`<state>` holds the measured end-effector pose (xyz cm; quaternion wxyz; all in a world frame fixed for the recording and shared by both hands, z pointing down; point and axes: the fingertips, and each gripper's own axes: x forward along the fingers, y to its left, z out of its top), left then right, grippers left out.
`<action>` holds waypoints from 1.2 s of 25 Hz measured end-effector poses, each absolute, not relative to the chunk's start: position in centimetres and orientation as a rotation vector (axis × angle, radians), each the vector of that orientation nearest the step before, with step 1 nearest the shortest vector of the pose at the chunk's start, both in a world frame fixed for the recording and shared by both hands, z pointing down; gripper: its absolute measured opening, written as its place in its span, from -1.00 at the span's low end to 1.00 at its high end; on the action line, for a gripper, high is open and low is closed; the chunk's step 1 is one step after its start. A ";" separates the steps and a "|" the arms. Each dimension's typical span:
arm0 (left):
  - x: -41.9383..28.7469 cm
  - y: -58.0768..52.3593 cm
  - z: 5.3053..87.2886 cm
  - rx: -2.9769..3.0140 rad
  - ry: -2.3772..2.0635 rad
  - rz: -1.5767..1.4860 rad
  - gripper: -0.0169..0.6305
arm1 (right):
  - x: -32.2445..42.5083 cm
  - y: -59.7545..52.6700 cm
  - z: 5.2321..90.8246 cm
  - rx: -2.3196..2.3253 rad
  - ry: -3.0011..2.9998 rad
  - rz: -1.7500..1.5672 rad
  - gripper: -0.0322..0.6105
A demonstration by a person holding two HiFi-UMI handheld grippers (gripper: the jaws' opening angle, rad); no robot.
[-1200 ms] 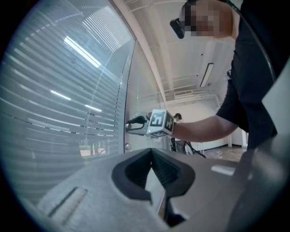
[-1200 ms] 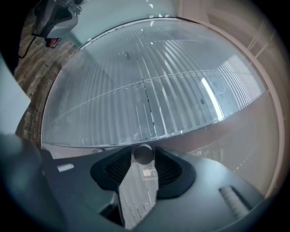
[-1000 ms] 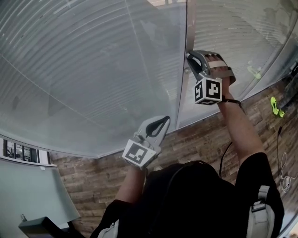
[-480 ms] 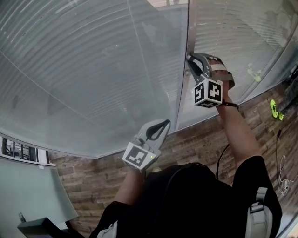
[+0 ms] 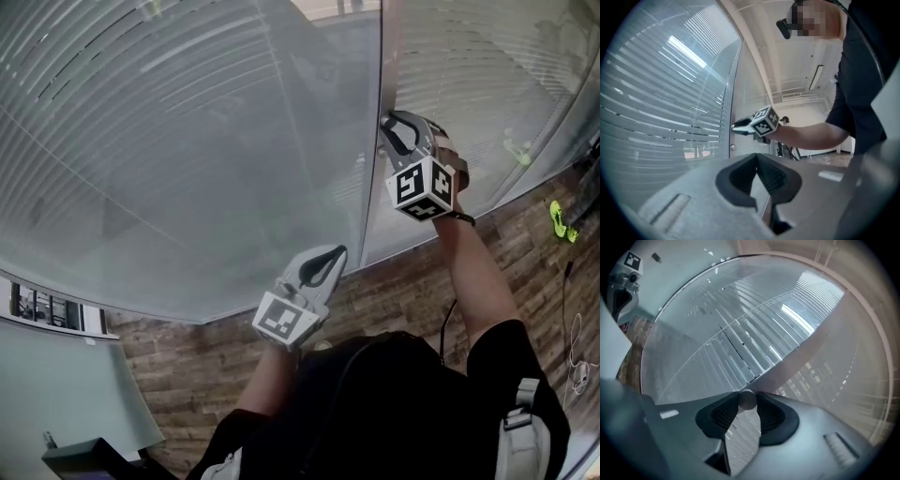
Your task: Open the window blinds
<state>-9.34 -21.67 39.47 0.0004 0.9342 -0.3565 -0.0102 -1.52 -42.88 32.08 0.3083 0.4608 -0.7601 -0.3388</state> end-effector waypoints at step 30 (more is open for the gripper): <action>-9.6 -21.8 39.6 2.921 -1.145 -0.048 -0.93 | 0.2 -43.8 31.9 1.557 -2.635 -0.066 -0.51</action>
